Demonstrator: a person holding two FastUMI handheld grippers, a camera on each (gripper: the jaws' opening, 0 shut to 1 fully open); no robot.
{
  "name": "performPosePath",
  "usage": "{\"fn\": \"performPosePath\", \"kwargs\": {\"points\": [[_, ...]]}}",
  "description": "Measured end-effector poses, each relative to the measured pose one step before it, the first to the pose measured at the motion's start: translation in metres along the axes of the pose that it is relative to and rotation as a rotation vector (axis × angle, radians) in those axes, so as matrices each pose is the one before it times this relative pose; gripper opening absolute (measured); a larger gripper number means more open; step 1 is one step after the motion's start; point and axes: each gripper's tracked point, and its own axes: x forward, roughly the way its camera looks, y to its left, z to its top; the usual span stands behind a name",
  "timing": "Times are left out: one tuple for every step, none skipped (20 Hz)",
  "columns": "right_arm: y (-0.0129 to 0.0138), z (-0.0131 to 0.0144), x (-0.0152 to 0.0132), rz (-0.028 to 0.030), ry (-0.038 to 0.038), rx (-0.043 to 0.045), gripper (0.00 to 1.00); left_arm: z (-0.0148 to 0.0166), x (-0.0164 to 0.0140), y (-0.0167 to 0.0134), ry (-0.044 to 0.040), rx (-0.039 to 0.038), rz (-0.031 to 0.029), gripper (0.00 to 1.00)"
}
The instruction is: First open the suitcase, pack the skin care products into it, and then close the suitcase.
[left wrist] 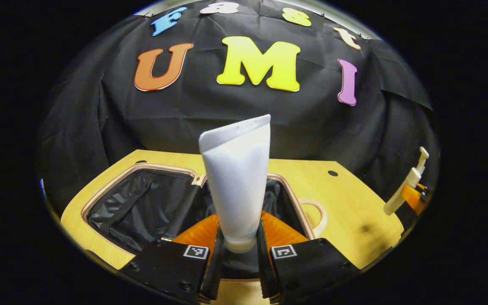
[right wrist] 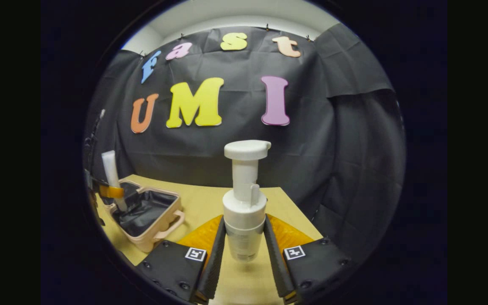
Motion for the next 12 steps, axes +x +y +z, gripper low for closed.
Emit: {"fn": "performPosePath", "kwargs": {"points": [[0.00600, 0.00309, -0.00736, 0.00696, -0.00874, 0.00055, 0.49, -0.00600, 0.00387, 0.00237, 0.02431, -0.00634, -0.00174, 0.40], [0.00610, 0.00088, -0.00581, 0.00887, -0.00849, 0.00115, 0.49, -0.00658, 0.00311, 0.00114, 0.02790, -0.00778, -0.00294, 0.40], [0.00574, 0.00137, -0.00521, 0.00767, -0.00574, 0.00249, 0.49, -0.00638, 0.00344, 0.00135, 0.02413, -0.00569, -0.00087, 0.40], [0.00392, -0.00095, -0.00374, 0.00637, -0.00291, 0.00095, 0.49, -0.00677, 0.00710, 0.00258, 0.02083, -0.00038, 0.00090, 0.40], [0.00444, -0.00124, -0.00267, 0.00885, -0.00045, -0.00419, 0.49, -0.00813, 0.00537, 0.00365, 0.02328, 0.00605, 0.00585, 0.40], [0.00380, -0.00329, -0.00234, 0.00748, 0.00166, -0.00530, 0.49, -0.00794, 0.00192, 0.00308, 0.02636, 0.00015, 0.01050, 0.40], [0.00302, -0.00206, -0.00102, 0.00776, 0.00231, -0.00445, 0.49, -0.00483, 0.00228, 0.00098, 0.01797, -0.00436, 0.00287, 0.40], [0.00259, -0.00343, -0.00103, 0.00907, 0.00261, -0.00274, 0.49, -0.00579, 0.00423, 0.00062, 0.01408, -0.00632, 0.00151, 0.40], [0.00207, -0.00213, -0.00087, 0.00825, 0.00208, 0.00101, 0.49, -0.00243, 0.00245, -0.00002, 0.01123, -0.00136, 0.00111, 0.40], [0.00101, -0.00264, 0.00075, 0.00570, 0.00297, 0.00357, 0.49, -0.00331, 0.00326, 0.00137, 0.01126, -0.00357, 0.00381, 0.40], [0.00039, -0.00165, 0.00043, 0.00409, 0.00238, 0.00580, 0.49, -0.00333, 0.00309, 0.00092, 0.01373, 0.00015, 0.00161, 0.40], [0.00022, -0.00242, 0.00112, 0.00204, 0.00290, 0.00818, 0.49, 0.00257, 0.00161, -0.00008, -0.01301, 0.00521, 0.00278, 0.40]]}}
